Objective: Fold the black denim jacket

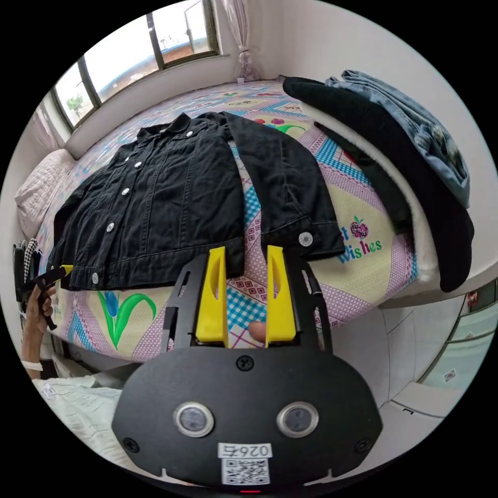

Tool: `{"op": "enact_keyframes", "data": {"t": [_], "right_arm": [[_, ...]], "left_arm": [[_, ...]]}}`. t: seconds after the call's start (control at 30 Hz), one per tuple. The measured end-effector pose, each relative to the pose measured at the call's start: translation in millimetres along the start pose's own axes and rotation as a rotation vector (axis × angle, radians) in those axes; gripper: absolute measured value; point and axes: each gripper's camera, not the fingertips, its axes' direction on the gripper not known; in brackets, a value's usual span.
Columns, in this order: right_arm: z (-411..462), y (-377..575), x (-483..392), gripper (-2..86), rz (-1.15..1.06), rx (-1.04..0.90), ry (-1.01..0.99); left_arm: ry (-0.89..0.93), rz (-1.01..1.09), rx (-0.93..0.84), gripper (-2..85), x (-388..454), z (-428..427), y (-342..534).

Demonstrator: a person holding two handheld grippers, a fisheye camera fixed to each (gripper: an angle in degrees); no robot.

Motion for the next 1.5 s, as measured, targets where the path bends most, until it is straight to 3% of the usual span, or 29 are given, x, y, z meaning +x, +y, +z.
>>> {"op": "enact_keyframes", "data": {"t": [0.17,0.37,0.7,0.97,1.1,1.3,1.43,1.5], "right_arm": [[-3,-14,-24,2.3,-0.041,-0.018,0.026],[-2,-28,-6,1.7,0.02,-0.043,-0.105],[-15,-19,8,-1.2,-0.117,-0.205,-0.219],[-55,12,15,2.1,-0.06,-0.113,-0.164],[-80,4,-23,2.1,-0.177,-0.015,-0.226],[-65,-5,-116,1.4,-0.395,-0.023,-0.448],[-56,2,-175,0.5,-0.545,-0.03,-0.524],[-25,14,-204,-0.4,-0.656,-0.168,-0.348]], "left_arm": [[0.096,-0.03,0.025,1.2,-18,-3,9],[0.271,-0.158,0.068,1.1,-59,-7,27],[0.279,-0.177,-0.005,2.0,-74,-16,78],[0.313,-0.251,0.06,4.7,-89,-22,145],[0.297,-0.272,0.122,0.9,-99,-36,156],[0.352,-0.117,0.16,-0.9,-82,-16,128],[0.385,-0.018,0.032,-1.0,-70,51,97],[0.331,-0.028,-0.117,-1.0,-71,87,90]]}}
